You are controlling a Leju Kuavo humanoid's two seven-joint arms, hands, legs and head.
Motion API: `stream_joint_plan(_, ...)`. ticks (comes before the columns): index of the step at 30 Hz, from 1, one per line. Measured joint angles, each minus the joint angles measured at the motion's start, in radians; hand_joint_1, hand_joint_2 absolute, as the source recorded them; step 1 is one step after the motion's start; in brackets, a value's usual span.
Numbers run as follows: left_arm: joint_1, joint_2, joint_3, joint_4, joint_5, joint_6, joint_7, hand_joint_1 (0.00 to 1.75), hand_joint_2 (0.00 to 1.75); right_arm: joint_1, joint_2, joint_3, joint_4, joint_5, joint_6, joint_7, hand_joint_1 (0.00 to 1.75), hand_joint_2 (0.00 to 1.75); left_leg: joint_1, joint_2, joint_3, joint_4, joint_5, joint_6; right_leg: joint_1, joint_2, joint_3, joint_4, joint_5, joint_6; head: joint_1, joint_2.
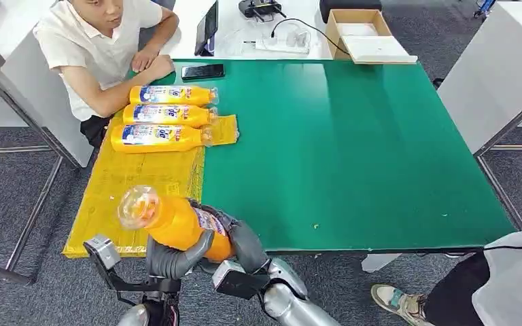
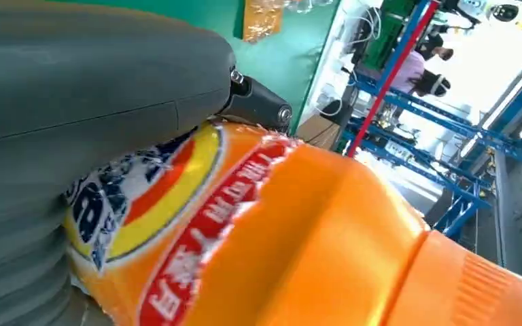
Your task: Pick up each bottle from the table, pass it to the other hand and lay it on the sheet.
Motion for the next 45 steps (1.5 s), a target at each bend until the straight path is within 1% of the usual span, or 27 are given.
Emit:
stream_joint_plan(6, -0.01, 0.009, 0.013, 0.002, -0.004, -0.04, 0.011, 1.75, 1.75, 0.064, 0.002, -0.001, -0.071, -0.065, 0.011, 0.007, 0.0, 0.0, 0.0, 0.0, -0.001, 0.0, 0.0, 0.0, 0.0, 0.0, -0.001, 0.0, 0.0, 0.0, 0.0, 0.0)
stream_joint_plan(12, -0.029, 0.013, 0.045, 0.004, 0.002, -0.056, 0.046, 1.75, 1.75, 0.097, 0.003, -0.017, -0.093, -0.107, 0.016, -0.01, 0.0, 0.0, 0.0, 0.0, -0.001, 0.0, 0.0, 0.0, 0.0, 0.0, -0.001, 0.0, 0.0, 0.0, 0.0, 0.0)
stream_joint_plan(14, -0.035, 0.015, 0.056, 0.008, -0.08, 0.012, 0.039, 1.75, 1.75, 0.116, 0.005, -0.027, -0.109, -0.121, 0.026, -0.003, 0.0, 0.0, 0.0, 0.0, -0.001, 0.0, 0.0, 0.0, 0.0, 0.0, -0.001, 0.0, 0.0, 0.0, 0.0, 0.0)
stream_joint_plan(17, -0.047, 0.024, 0.081, 0.013, -0.288, 0.184, -0.002, 1.75, 1.75, 0.16, -0.002, -0.044, -0.153, -0.127, 0.034, 0.001, 0.0, 0.0, 0.0, 0.0, -0.001, 0.0, 0.0, 0.0, 0.0, 0.0, -0.001, 0.0, 0.0, 0.0, 0.0, 0.0)
stream_joint_plan(18, -0.052, 0.029, 0.094, 0.016, -0.36, 0.243, -0.013, 1.75, 1.75, 0.174, -0.006, -0.052, -0.173, -0.124, 0.03, 0.001, 0.0, 0.0, 0.0, 0.0, -0.001, 0.0, 0.0, 0.0, 0.0, 0.0, -0.001, 0.0, 0.0, 0.0, 0.0, 0.0)
stream_joint_plan(20, -0.059, 0.044, 0.126, 0.023, -0.542, 0.357, -0.034, 1.75, 1.75, 0.204, -0.019, -0.076, -0.219, -0.094, -0.02, 0.0, 0.0, 0.0, 0.0, -0.001, -0.001, 0.0, 0.0, 0.0, 0.0, 0.0, -0.001, 0.0, 0.0, 0.0, 0.0, 0.0)
stream_joint_plan(21, -0.062, 0.051, 0.143, 0.026, -0.611, 0.393, -0.04, 1.75, 1.75, 0.215, -0.024, -0.09, -0.243, -0.086, -0.04, -0.001, 0.0, 0.0, 0.0, -0.001, -0.001, 0.0, 0.0, 0.0, 0.0, 0.0, -0.001, 0.0, 0.0, 0.0, 0.0, 0.0)
stream_joint_plan(24, -0.07, 0.062, 0.176, 0.034, -0.676, 0.423, -0.04, 1.75, 1.75, 0.235, -0.037, -0.12, -0.289, -0.075, -0.061, -0.002, 0.0, 0.0, 0.0, 0.0, -0.001, 0.0, 0.0, 0.0, 0.0, 0.0, -0.001, 0.0, 0.0, 0.0, 0.0, 0.0)
stream_joint_plan(25, -0.071, 0.065, 0.182, 0.036, -0.736, 0.446, -0.03, 1.75, 1.75, 0.243, -0.039, -0.13, -0.3, -0.061, -0.085, -0.01, 0.0, 0.0, 0.0, 0.0, -0.001, 0.0, 0.0, 0.0, 0.0, 0.0, -0.001, 0.0, 0.0, 0.0, 0.0, 0.0)
stream_joint_plan(27, -0.077, 0.074, 0.196, 0.043, -0.901, 0.488, 0.007, 1.75, 1.75, 0.257, -0.039, -0.159, -0.329, -0.033, -0.171, -0.032, 0.0, 0.0, 0.0, -0.001, -0.001, 0.0, 0.0, 0.0, 0.0, 0.0, -0.001, 0.0, 0.0, 0.0, 0.0, 0.0)
stream_joint_plan(29, -0.094, 0.09, 0.213, 0.057, -1.004, 0.477, 0.051, 1.75, 1.75, 0.267, -0.038, -0.199, -0.364, -0.027, -0.246, -0.053, 0.0, 0.0, 0.0, -0.001, -0.001, 0.0, 0.0, 0.0, 0.0, 0.0, 0.0, 0.0, 0.0, 0.0, 0.0, 0.0)
stream_joint_plan(30, -0.102, 0.097, 0.218, 0.063, -1.021, 0.469, 0.062, 1.75, 1.75, 0.271, -0.037, -0.219, -0.38, -0.037, -0.259, -0.057, 0.0, 0.0, 0.0, -0.001, -0.001, 0.0, 0.0, 0.0, 0.0, 0.0, 0.0, 0.0, 0.0, 0.0, 0.0, 0.0)
stream_joint_plan(34, -0.127, 0.118, 0.232, 0.084, -1.068, 0.445, 0.087, 1.75, 1.75, 0.287, -0.034, -0.277, -0.427, -0.091, -0.26, -0.073, 0.0, 0.0, 0.0, 0.0, -0.001, 0.0, 0.0, 0.0, 0.0, 0.0, 0.0, 0.0, 0.0, 0.0, 0.0, 0.0)
stream_joint_plan(37, -0.157, 0.144, 0.232, 0.119, -1.193, 0.408, 0.168, 1.75, 1.75, 0.294, -0.009, -0.332, -0.45, -0.178, -0.271, -0.076, 0.0, 0.0, 0.0, -0.001, -0.001, 0.0, 0.0, 0.0, 0.0, 0.0, 0.0, 0.0, 0.0, 0.0, 0.0, 0.0)
stream_joint_plan(39, -0.201, 0.165, 0.232, 0.186, -1.415, 0.426, 0.251, 1.75, 1.75, 0.294, 0.007, -0.364, -0.451, -0.216, -0.259, -0.066, 0.0, 0.0, 0.0, -0.001, -0.001, 0.0, 0.0, 0.0, 0.0, 0.0, 0.0, 0.0, 0.0, 0.0, 0.0, 0.0)
stream_joint_plan(40, -0.235, 0.173, 0.232, 0.247, -1.57, 0.451, 0.3, 1.75, 1.75, 0.292, 0.014, -0.37, -0.449, -0.232, -0.247, -0.063, 0.0, 0.0, 0.0, -0.001, -0.001, 0.0, 0.001, -0.001, 0.0, 0.0, 0.0, 0.001, 0.0, 0.0, 0.0, 0.0)
stream_joint_plan(42, -0.293, 0.183, 0.234, 0.365, -1.742, 0.488, 0.335, 1.75, 1.75, 0.286, 0.03, -0.372, -0.438, -0.244, -0.227, -0.068, 0.0, 0.0, 0.0, -0.001, -0.001, 0.0, 0.001, -0.001, 0.0, 0.0, 0.0, 0.002, 0.0, 0.0, 0.0, 0.0)
stream_joint_plan(45, -0.336, 0.187, 0.233, 0.461, -1.737, 0.507, 0.341, 1.75, 1.75, 0.285, 0.045, -0.376, -0.425, -0.252, -0.224, -0.072, 0.0, 0.0, 0.0, 0.0, 0.0, 0.0, 0.001, -0.001, 0.0, 0.0, 0.0, 0.002, 0.0, 0.0, 0.0, 0.0)
